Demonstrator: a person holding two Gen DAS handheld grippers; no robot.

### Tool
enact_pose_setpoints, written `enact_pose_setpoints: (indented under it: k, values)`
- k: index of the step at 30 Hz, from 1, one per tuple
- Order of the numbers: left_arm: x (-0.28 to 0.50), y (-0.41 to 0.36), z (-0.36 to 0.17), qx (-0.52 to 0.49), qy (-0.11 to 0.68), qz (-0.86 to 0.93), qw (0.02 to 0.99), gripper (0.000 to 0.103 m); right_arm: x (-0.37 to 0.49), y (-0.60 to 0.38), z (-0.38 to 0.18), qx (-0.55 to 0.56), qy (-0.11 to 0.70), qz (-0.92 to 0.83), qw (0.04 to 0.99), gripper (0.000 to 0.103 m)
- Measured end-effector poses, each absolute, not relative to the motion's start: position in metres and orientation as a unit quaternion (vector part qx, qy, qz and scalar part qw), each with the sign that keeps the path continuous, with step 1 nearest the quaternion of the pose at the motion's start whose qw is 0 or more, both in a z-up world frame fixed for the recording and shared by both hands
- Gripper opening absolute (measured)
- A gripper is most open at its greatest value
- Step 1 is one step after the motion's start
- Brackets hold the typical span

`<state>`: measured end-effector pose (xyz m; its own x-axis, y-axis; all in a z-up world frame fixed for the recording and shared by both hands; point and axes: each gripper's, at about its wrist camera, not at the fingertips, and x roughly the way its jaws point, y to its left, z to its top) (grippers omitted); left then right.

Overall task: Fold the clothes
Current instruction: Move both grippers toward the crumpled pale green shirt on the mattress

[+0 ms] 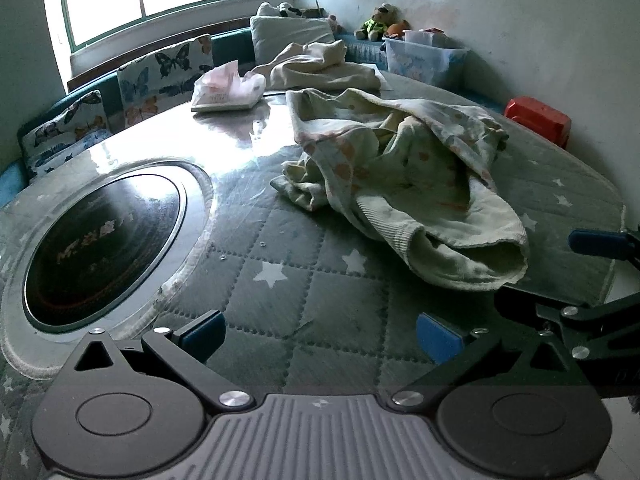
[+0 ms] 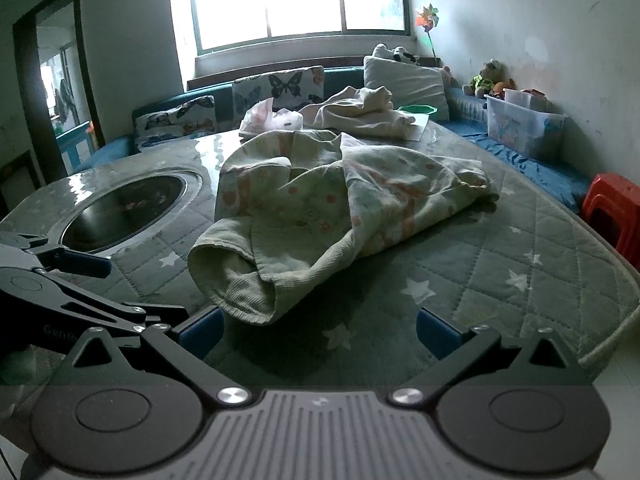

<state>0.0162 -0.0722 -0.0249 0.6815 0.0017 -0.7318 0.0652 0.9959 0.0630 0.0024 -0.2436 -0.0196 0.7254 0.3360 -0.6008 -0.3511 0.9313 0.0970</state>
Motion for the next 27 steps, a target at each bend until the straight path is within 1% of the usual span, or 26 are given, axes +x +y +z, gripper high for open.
enact_pose_setpoints:
  k: [27]
  values:
    - [0.042,-0.058,-0.027,0.032,0.413,-0.012,0.91,0.103,0.032,-0.229,-0.023,-0.02,0.335,0.19,0.923,0.103]
